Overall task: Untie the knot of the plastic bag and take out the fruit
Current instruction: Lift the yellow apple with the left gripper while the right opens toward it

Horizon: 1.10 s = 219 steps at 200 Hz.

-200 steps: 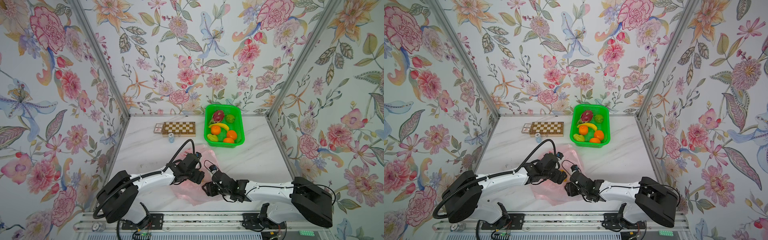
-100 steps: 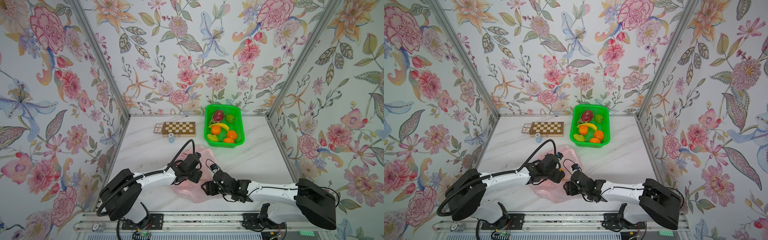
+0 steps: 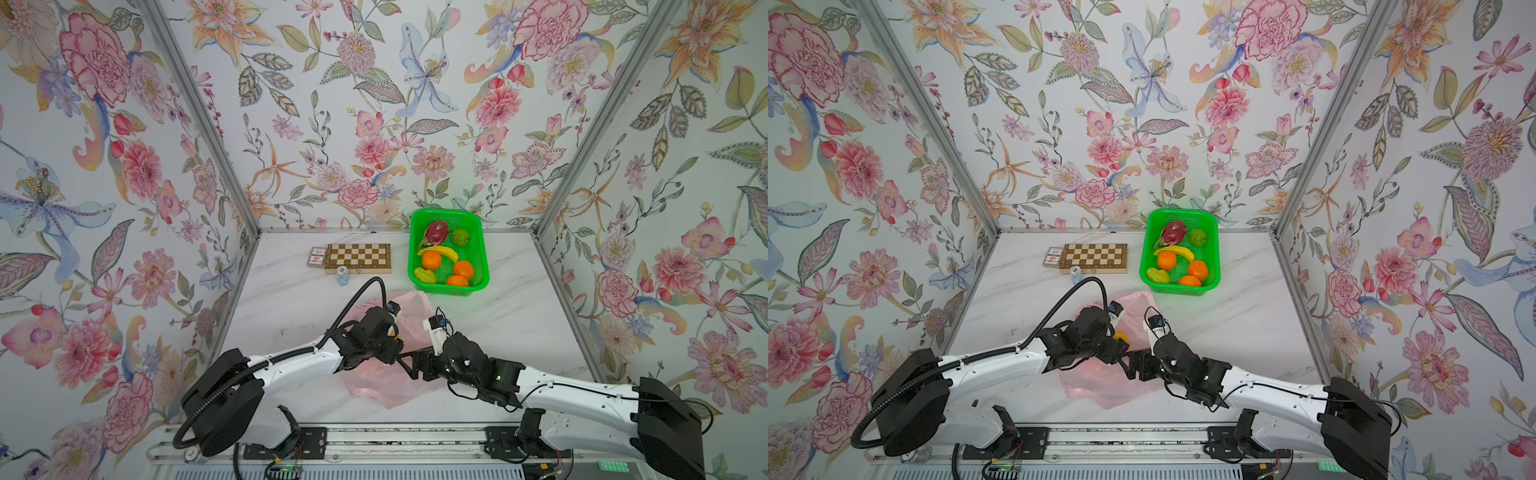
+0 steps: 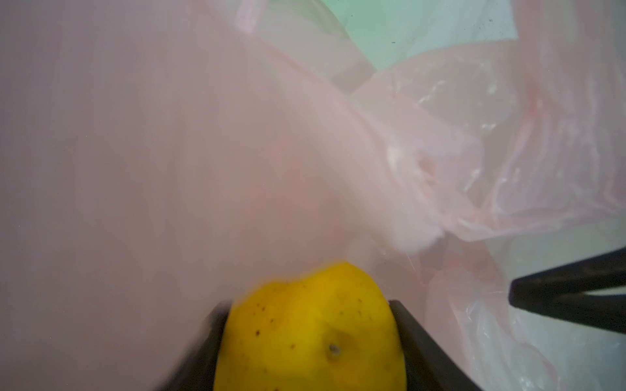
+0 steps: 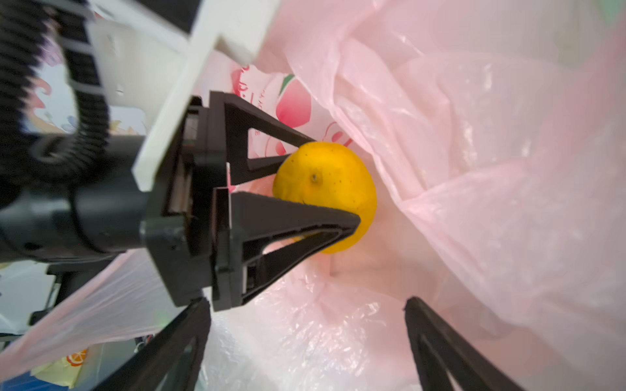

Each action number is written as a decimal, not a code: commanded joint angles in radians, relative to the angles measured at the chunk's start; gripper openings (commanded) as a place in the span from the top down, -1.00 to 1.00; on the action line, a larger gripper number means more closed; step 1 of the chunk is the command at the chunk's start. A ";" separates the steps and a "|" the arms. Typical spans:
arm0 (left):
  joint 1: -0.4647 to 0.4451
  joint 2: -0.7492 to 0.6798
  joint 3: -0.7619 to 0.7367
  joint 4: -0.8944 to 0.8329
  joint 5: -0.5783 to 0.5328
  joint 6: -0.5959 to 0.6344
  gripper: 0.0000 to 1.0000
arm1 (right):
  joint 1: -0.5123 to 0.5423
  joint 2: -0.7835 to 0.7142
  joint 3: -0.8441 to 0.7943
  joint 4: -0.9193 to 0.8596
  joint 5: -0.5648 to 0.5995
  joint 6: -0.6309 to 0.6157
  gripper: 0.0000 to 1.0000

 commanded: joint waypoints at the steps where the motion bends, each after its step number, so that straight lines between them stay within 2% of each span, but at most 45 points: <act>1: 0.013 -0.033 -0.013 0.011 -0.020 0.048 0.03 | -0.017 -0.035 0.024 0.064 -0.005 0.031 -0.83; 29: 0.014 -0.062 -0.030 0.042 -0.001 0.067 0.05 | -0.044 -0.098 0.019 0.124 0.027 0.064 -0.86; 73: 0.013 -0.113 -0.071 0.110 0.086 0.122 0.05 | -0.131 -0.192 -0.012 0.141 0.053 0.075 -0.89; 105: 0.013 -0.179 -0.107 0.158 0.114 0.173 0.05 | -0.193 -0.250 -0.020 -0.006 0.083 0.040 -0.91; 154: 0.014 -0.276 -0.164 0.244 0.180 0.257 0.05 | -0.256 -0.178 -0.034 -0.070 0.040 0.086 -0.91; 186: 0.014 -0.330 -0.175 0.298 0.197 0.317 0.05 | -0.277 -0.099 0.021 -0.134 -0.007 0.091 -0.91; 219: 0.015 -0.367 -0.204 0.412 0.212 0.441 0.03 | -0.312 -0.128 0.060 -0.125 -0.067 0.101 -0.92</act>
